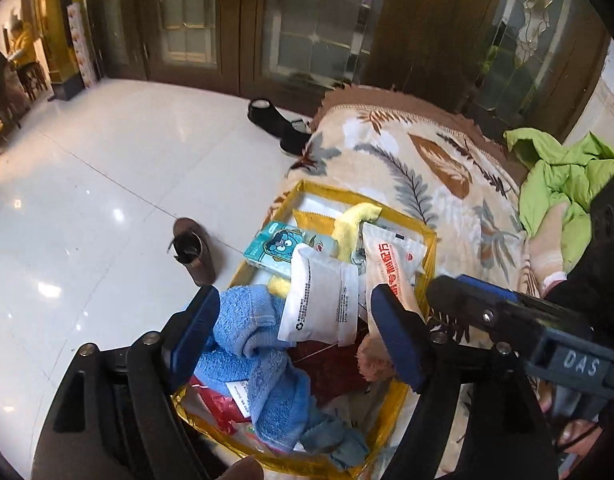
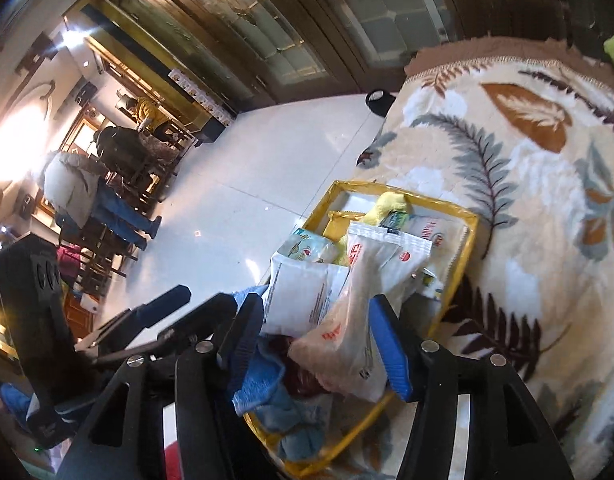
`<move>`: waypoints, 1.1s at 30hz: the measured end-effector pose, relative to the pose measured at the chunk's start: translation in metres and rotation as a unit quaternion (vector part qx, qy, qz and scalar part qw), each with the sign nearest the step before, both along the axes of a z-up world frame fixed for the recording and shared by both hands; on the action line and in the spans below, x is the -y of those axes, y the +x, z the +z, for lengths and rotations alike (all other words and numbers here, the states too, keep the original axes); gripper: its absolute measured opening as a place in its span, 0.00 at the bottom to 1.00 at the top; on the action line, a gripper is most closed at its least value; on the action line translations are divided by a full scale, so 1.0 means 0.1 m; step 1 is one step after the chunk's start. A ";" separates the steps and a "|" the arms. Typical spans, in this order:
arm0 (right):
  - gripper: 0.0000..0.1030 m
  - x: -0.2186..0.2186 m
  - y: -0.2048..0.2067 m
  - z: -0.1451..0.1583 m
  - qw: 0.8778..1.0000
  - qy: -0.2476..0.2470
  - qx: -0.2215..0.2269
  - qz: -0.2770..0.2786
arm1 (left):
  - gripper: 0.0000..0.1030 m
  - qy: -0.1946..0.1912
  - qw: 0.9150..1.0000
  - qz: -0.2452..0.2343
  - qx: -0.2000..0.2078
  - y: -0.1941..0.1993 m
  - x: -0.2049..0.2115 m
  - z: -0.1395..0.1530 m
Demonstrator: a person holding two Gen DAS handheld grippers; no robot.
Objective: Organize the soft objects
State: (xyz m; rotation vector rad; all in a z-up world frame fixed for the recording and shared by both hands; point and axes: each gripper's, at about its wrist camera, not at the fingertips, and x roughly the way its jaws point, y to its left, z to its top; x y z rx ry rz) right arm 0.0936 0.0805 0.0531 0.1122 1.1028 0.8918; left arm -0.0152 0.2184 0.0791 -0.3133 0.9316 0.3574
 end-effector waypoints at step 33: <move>0.73 0.63 -0.60 -0.09 0.977 -0.112 0.152 -0.098 | 0.76 0.062 0.998 0.015 0.016 -0.28 0.65 -0.26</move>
